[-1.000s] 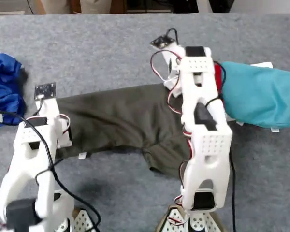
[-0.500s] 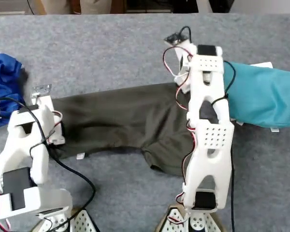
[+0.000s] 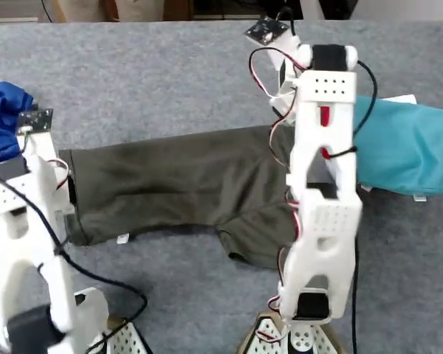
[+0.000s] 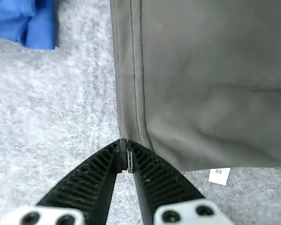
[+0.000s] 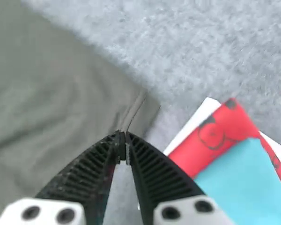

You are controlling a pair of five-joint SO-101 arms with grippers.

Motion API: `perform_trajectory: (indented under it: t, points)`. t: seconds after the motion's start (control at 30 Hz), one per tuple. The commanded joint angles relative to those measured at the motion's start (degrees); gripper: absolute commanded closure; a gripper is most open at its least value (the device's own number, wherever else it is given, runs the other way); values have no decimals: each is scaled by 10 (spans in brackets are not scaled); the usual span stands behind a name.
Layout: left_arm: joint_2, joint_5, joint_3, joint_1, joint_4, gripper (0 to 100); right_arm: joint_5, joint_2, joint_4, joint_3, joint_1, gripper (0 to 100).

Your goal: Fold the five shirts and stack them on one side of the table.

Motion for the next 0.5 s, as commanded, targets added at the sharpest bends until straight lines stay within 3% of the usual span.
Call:
perform_trajectory:
  t: [0.0,0.17,0.33,0.47]
  points:
    - [-56,-6,66,-6,-47,981,62,-190,7,197,-1,979]
    - [-73,4,199,-5,-220,981,132,-390,-47,475,-1,979]
    - [-51,73,273,-9,-404,981,213,-549,-113,704,-19,979]
    - [-40,89,262,-42,-418,981,275,-660,-119,870,-36,978]
